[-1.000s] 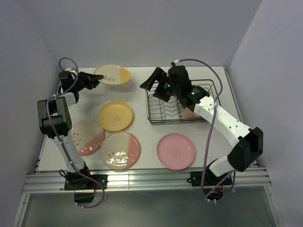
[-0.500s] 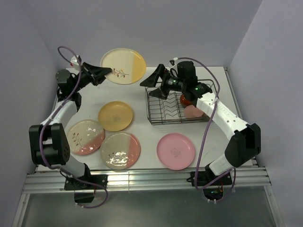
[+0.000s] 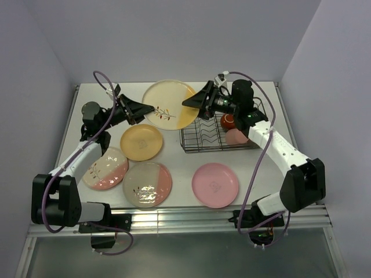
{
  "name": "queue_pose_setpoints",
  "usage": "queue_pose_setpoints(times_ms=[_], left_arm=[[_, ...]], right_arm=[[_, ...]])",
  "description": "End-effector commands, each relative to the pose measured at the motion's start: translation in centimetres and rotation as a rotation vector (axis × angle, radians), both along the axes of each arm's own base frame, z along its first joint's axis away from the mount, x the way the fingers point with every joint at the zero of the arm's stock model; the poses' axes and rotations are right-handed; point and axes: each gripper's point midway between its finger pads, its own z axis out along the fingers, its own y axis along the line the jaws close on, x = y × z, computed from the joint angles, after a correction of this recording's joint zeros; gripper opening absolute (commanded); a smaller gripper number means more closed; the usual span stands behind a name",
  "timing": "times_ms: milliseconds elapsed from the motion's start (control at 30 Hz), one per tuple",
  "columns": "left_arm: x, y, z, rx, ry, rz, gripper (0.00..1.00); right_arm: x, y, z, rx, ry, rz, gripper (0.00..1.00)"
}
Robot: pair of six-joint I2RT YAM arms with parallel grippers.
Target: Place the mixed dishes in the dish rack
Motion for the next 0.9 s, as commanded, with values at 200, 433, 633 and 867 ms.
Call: queue_pose_setpoints(times_ms=[200,433,633,867], left_arm=[[-5.1,-2.4,3.1,-0.028,-0.195,-0.152,0.0],[-6.9,-4.0,2.2,-0.01,-0.188,-0.261,0.0],[-8.2,-3.9,1.1,-0.021,-0.172,-0.315,0.0],[-6.0,-4.0,-1.0,0.152,-0.202,-0.243,0.64]], right_arm=[[-2.4,-0.8,3.9,0.17,-0.189,0.263,0.53],[-4.9,-0.9,3.4,0.179,-0.279,0.409,0.52],[-5.6,-0.8,2.7,0.163,-0.265,0.424,0.0],[-4.9,-1.4,2.8,-0.021,-0.45,0.318,0.0]])
